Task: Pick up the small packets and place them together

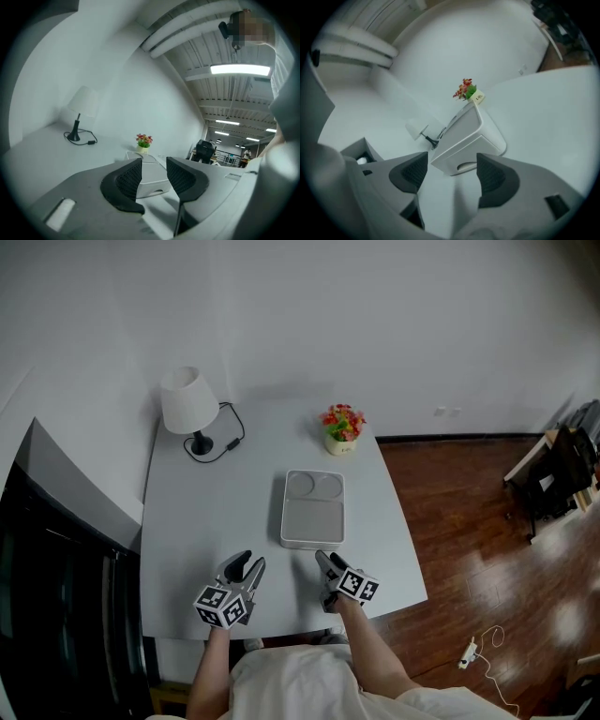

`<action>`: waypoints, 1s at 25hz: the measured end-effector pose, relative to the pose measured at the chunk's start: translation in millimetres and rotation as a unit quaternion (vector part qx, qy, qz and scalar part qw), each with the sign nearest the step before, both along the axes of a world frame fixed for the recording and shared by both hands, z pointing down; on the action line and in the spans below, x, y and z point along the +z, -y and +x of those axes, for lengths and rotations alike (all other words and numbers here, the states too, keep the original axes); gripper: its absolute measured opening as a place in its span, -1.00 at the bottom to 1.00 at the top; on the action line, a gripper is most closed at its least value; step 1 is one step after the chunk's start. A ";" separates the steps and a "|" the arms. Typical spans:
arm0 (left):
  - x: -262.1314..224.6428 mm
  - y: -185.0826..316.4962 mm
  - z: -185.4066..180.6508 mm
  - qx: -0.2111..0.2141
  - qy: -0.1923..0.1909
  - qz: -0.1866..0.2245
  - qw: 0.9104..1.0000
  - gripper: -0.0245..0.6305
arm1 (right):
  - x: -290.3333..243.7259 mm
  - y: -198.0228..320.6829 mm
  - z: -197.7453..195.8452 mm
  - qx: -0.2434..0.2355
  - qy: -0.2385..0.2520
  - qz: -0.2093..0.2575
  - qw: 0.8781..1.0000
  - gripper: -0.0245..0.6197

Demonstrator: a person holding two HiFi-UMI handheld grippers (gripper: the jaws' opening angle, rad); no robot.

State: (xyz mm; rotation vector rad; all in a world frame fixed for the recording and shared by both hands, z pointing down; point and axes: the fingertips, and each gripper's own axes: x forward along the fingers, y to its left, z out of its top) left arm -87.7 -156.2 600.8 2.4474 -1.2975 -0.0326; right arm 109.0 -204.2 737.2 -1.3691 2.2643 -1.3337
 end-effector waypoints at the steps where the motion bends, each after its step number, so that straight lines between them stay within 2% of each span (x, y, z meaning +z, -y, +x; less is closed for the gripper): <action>1: -4.5 2.3 -3.5 -0.008 0.014 0.011 1.000 -0.41 | 0.1 0.8 -0.7 0.012 0.033 -0.005 0.999 0.08; 4: -16.5 8.5 -11.2 -0.025 0.050 0.039 0.998 -0.41 | 0.8 3.4 -6.0 0.037 0.107 -0.015 0.993 0.08; 7: -27.4 12.4 -16.9 -0.036 0.060 0.056 0.996 -0.31 | 5.0 4.8 -12.8 0.060 0.169 -0.027 0.983 0.15; 9: -33.9 14.3 -20.8 -0.044 0.059 0.065 0.995 -0.24 | 9.5 5.7 -12.4 0.096 0.228 -0.039 0.968 0.16; 11: -40.0 15.3 -24.1 -0.051 0.060 0.073 0.994 -0.21 | 14.4 6.3 -9.6 0.136 0.285 -0.050 0.948 0.17; 14: -48.0 16.0 -26.9 -0.057 0.067 0.086 0.992 -0.08 | 13.5 7.0 -11.0 0.177 0.339 -0.063 0.922 0.18; 17: -54.4 15.9 -28.9 -0.064 0.077 0.101 0.990 0.05 | 10.5 12.7 -10.5 0.202 0.375 -0.057 0.903 0.20; 19: -58.4 15.3 -30.4 -0.070 0.080 0.107 0.989 0.16 | 9.9 16.9 -10.9 0.208 0.392 -0.052 0.895 0.21; 21: -61.6 15.1 -32.9 -0.077 0.079 0.109 0.988 0.27 | 13.4 19.5 -13.6 0.213 0.398 -0.057 0.890 0.46; 25: -66.4 14.0 -38.1 -0.086 0.081 0.112 0.987 0.31 | 21.3 22.4 -21.6 0.218 0.402 -0.071 0.887 0.46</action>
